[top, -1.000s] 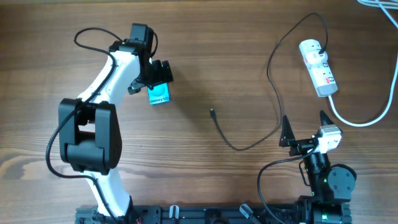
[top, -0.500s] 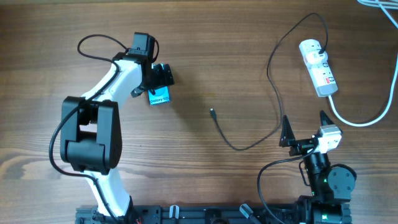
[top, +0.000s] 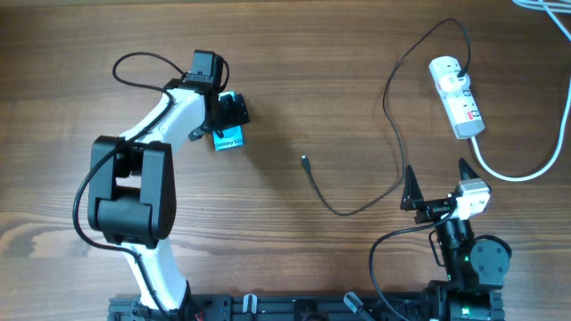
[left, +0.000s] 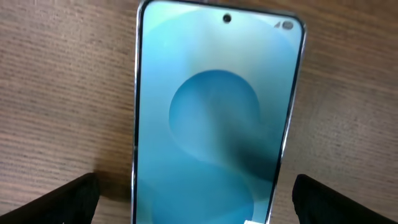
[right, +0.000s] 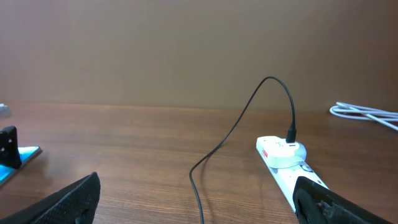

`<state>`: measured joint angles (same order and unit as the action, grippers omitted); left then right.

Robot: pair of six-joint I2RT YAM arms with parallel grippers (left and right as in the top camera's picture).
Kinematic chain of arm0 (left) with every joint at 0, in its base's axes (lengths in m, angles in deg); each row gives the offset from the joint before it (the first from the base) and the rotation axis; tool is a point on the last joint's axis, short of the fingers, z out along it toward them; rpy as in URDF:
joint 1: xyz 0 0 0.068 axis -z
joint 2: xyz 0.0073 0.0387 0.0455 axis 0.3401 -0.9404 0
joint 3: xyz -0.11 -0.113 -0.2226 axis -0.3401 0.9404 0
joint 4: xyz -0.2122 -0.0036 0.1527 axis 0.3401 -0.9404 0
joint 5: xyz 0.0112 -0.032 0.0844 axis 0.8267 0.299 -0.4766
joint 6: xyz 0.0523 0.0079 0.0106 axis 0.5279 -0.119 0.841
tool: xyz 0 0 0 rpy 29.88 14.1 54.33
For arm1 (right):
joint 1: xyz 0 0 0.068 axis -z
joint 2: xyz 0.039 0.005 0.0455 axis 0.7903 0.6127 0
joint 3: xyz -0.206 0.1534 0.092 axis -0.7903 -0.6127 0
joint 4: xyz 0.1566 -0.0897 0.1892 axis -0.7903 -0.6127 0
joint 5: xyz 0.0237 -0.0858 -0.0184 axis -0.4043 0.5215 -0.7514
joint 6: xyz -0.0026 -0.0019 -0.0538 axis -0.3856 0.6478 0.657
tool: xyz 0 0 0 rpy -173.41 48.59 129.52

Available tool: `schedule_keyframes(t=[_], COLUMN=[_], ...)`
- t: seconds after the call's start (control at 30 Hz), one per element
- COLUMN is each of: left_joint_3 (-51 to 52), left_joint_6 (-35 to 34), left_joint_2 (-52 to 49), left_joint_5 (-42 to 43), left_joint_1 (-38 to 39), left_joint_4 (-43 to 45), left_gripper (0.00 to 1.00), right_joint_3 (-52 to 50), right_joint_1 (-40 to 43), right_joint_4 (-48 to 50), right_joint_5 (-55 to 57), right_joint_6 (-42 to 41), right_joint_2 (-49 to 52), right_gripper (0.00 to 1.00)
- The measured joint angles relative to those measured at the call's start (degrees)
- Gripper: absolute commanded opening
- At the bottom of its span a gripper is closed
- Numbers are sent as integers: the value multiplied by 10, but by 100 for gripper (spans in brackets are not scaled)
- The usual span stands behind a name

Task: Plug charger to phone and switch on socket

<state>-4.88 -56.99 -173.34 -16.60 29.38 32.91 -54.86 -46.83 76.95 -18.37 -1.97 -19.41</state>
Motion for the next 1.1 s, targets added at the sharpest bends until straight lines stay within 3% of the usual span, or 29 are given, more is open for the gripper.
schedule_keyframes(t=[1.1], left_joint_3=[0], left_joint_6=[0], left_joint_2=[0], left_joint_5=[-14], left_joint_1=[40], left_joint_4=[-31], left_gripper=[100], right_joint_3=[0], right_joint_1=[0], right_joint_4=[0], right_joint_5=[0], right_joint_6=[0], right_joint_2=[0], right_gripper=[100])
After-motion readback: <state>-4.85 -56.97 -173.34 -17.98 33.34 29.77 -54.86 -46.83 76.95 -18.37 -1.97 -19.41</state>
